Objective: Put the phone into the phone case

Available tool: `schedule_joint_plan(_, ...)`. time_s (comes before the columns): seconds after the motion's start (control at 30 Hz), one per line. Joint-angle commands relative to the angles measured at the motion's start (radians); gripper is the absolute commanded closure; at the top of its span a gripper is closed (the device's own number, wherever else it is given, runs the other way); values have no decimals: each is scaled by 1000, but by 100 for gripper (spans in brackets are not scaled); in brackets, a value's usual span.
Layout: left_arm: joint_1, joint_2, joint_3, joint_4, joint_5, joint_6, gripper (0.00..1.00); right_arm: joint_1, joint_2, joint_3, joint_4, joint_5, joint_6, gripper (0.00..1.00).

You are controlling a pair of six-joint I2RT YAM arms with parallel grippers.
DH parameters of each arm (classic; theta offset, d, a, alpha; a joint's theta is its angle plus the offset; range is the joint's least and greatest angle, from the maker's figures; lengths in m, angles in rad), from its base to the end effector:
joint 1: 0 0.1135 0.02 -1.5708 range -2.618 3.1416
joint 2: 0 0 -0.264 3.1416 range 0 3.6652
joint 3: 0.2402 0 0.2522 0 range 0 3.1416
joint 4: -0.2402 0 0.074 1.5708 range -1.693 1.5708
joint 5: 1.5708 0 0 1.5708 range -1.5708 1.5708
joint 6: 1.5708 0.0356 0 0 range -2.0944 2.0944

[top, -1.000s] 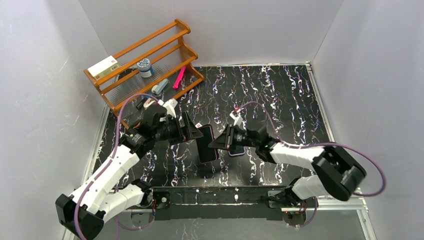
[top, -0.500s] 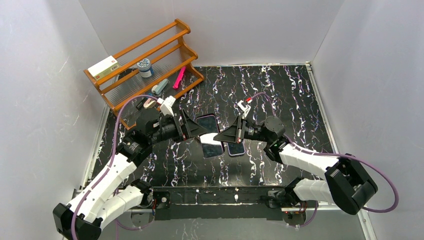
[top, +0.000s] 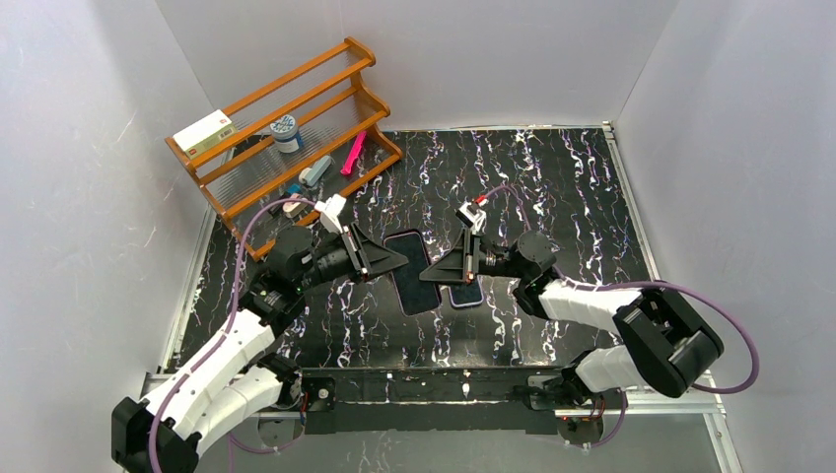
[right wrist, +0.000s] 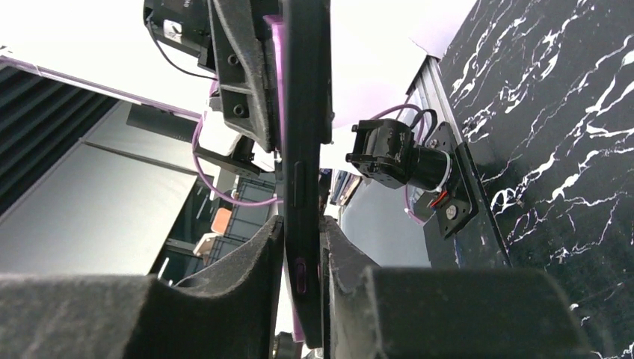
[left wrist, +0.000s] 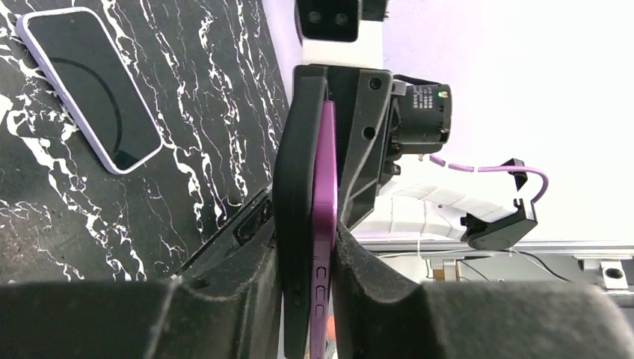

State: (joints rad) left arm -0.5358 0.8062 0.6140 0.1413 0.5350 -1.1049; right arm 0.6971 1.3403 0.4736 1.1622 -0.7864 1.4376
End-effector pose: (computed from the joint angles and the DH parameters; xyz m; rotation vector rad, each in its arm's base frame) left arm 0.1572 -0.1145 0.3108 -0.0567 1.9045 -1.6262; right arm 0.1823 0.1855 0.2515 -0.2517 1.7845 2.1738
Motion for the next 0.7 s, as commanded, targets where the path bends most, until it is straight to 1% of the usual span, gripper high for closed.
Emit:
schedule_joint_plan(0.0, 5, 29, 19, -113, -58, -9, 86, 0, 24, -3, 116, -28, 0, 65)
schedule_joint_plan(0.03, 5, 44, 36, -202, -84, 10, 87, 0, 33, -11, 119, -30, -1, 60)
schedule_joint_plan(0.1, 6, 73, 64, -308, -123, 51, 87, 0, 44, -34, 142, -27, 10, 51)
schedule_joint_plan(0.17, 7, 92, 80, -357, -139, 70, 87, 0, 49, -56, 162, -25, 20, 43)
schedule_joint_plan(0.23, 7, 102, 83, -362, -137, 62, 86, 0, 49, -69, 156, -19, 19, 41)
schedule_joint_plan(0.27, 8, 105, 82, -354, -126, 56, 86, 3, 50, -73, 152, -16, 16, 42)
schedule_joint_plan(0.33, 8, 114, 88, -345, -111, 52, 85, 10, 58, -80, 151, -5, 15, 47)
schedule_joint_plan(0.43, 10, 136, 125, -389, -105, 61, 80, 27, 91, -73, 180, -4, 28, 55)
schedule_joint_plan(0.5, 11, 145, 144, -400, -87, 69, 78, 33, 123, -61, 231, -12, 65, 58)
schedule_joint_plan(0.57, 12, 148, 155, -389, -60, 66, 76, 34, 153, -46, 289, -20, 103, 64)
schedule_joint_plan(0.67, 14, 138, 158, -353, -14, 43, 72, 35, 190, -36, 362, -17, 145, 76)
